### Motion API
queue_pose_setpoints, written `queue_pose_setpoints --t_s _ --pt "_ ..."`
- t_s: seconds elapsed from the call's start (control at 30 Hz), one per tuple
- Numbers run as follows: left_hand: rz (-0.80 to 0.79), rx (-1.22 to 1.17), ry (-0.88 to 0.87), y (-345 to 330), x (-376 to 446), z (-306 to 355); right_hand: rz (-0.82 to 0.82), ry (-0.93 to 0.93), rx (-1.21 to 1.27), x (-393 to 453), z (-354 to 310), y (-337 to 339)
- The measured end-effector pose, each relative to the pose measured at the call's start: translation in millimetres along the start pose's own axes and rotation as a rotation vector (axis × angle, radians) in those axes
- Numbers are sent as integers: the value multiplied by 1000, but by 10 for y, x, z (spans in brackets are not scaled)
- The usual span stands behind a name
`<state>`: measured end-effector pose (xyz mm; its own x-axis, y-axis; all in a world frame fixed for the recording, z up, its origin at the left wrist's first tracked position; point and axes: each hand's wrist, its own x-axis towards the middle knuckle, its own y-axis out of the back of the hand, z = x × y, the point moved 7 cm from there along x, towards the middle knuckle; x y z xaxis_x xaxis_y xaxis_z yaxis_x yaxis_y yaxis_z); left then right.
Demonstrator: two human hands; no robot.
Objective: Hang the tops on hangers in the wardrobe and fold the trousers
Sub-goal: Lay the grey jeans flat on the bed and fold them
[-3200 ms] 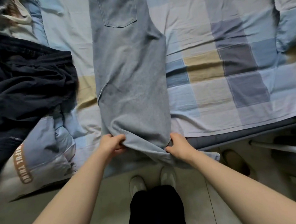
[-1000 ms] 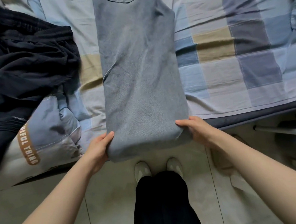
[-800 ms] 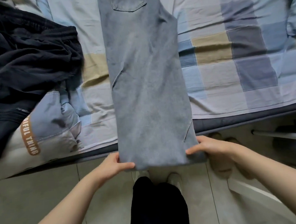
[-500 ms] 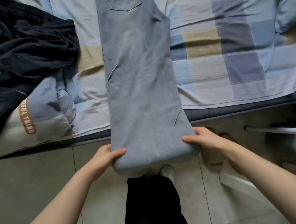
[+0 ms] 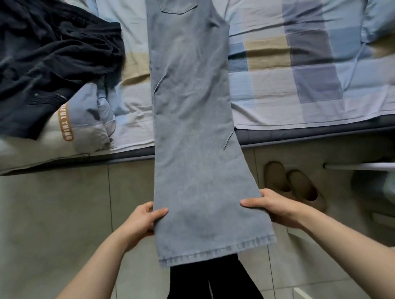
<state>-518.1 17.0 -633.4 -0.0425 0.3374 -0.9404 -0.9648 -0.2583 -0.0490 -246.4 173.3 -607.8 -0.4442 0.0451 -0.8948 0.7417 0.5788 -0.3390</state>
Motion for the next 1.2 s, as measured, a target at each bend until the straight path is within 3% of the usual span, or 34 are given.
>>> queue_pose_setpoints --t_s 0.1,0.23,0.37,0.5,0.67,0.83,1.07,1.2 --pt "70 -5 -9 -61 -149 -152 55 -17 12 -81 254 -29" --pt "139 -54 -54 -211 -357 -393 255 -16 119 -172 641 -46" --pt "149 -233 -169 -243 -521 -520 275 89 374 -321 932 -174" --pt "194 -76 -210 -226 -631 -552 489 79 214 -375 1006 -255" --pt "298 -3 -215 -46 -516 -192 567 34 18 -310 535 -335" --pt "246 -69 -106 71 -330 225 613 41 -44 -256 -76 -133" --pt "258 -336 -67 246 -14 959 427 -30 83 -26 -887 209" --pt "231 -333 -65 307 249 1589 360 -58 80 214 -1494 295"
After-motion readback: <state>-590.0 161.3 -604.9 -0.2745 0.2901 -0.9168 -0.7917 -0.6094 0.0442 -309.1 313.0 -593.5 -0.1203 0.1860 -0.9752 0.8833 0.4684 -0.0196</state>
